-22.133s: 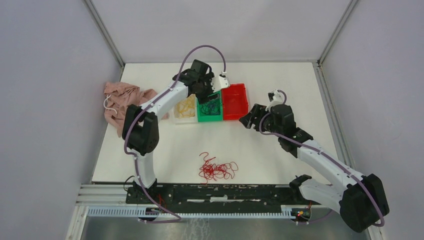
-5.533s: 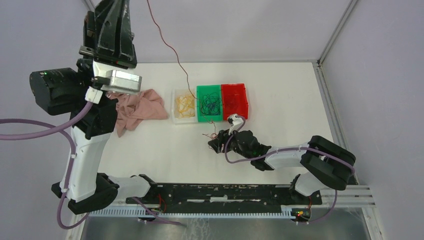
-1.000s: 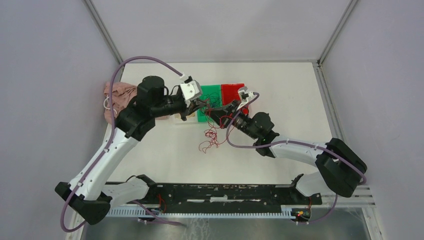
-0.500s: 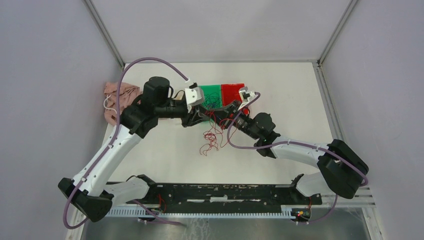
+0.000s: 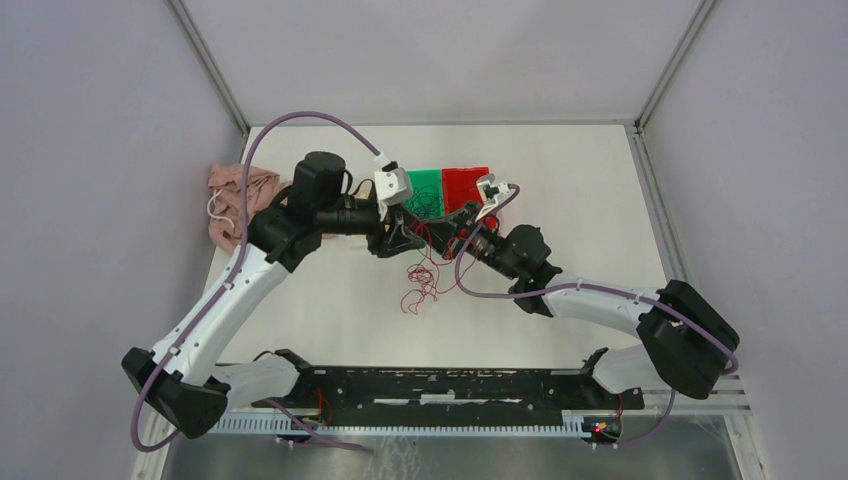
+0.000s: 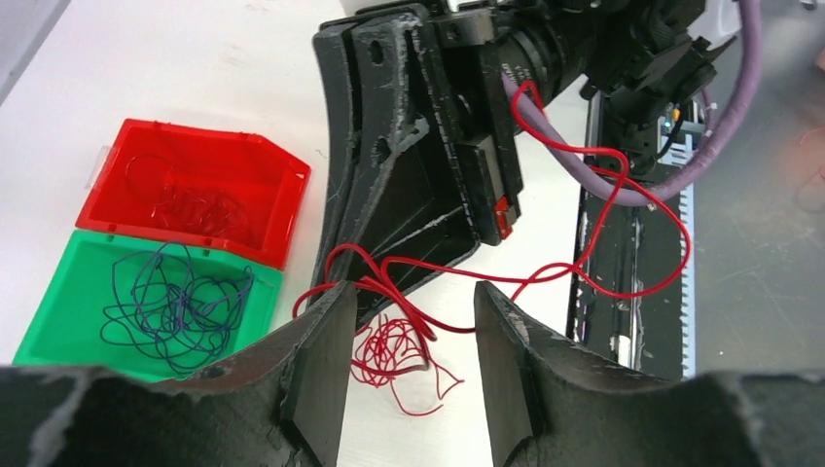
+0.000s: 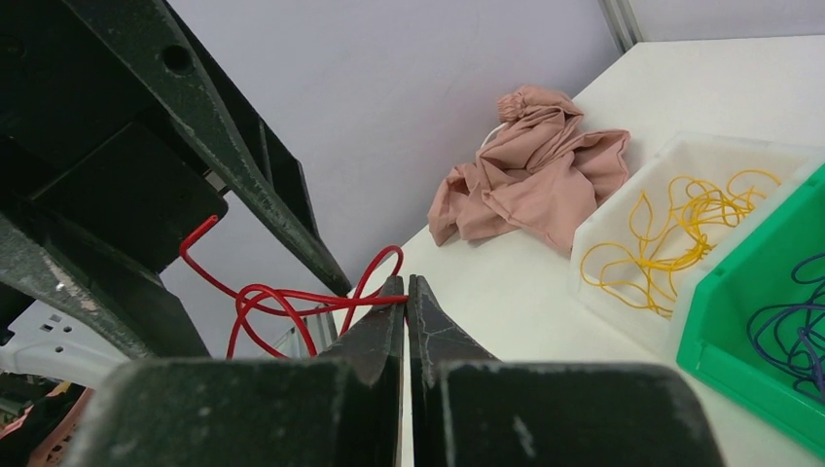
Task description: Untangle the cables
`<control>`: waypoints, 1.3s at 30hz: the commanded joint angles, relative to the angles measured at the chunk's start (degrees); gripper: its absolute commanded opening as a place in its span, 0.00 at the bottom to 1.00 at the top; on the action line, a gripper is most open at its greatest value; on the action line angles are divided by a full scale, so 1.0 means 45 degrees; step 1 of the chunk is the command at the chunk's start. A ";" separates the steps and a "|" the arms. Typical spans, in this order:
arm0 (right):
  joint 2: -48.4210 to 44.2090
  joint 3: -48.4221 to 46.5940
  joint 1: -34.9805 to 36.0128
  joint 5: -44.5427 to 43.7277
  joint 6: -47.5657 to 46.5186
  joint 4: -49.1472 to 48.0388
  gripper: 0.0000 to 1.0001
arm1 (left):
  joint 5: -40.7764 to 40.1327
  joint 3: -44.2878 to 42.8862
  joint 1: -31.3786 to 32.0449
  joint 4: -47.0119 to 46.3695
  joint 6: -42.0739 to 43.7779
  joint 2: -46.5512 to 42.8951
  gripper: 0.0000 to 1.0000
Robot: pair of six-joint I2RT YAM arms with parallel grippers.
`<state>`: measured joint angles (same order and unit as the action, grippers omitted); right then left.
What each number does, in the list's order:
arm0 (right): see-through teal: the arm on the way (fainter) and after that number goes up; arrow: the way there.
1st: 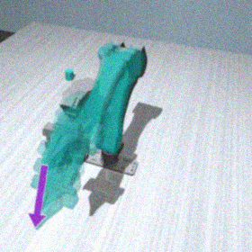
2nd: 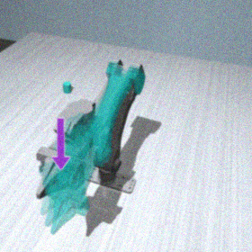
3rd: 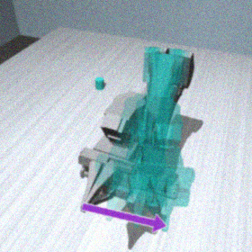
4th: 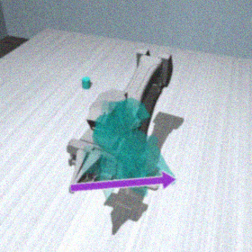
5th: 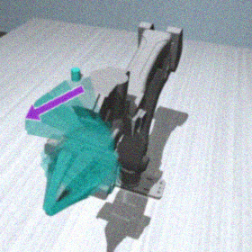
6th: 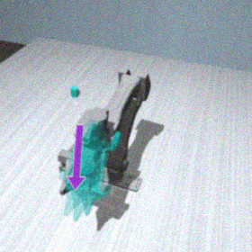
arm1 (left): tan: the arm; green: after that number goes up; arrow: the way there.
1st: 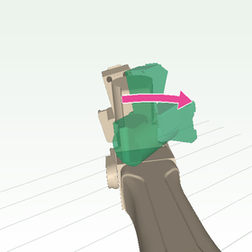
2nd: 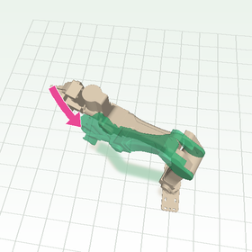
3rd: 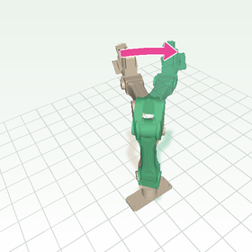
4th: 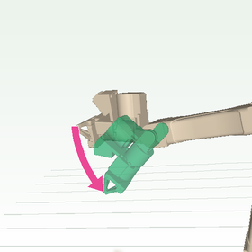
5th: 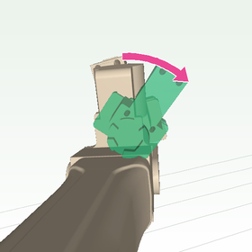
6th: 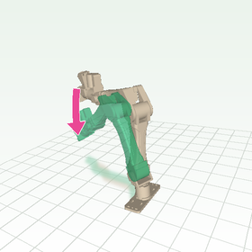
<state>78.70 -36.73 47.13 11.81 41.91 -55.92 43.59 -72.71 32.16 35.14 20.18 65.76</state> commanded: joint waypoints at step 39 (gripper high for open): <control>0.0875 -0.0643 0.0055 0.1496 0.1152 -0.0429 0.35 | 0.0872 -0.5214 -0.0099 -0.0100 0.0809 -0.0055 0.03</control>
<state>82.59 -40.01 47.13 18.00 45.65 -53.06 44.80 -91.31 31.94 34.98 23.20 65.45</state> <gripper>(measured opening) 0.366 0.060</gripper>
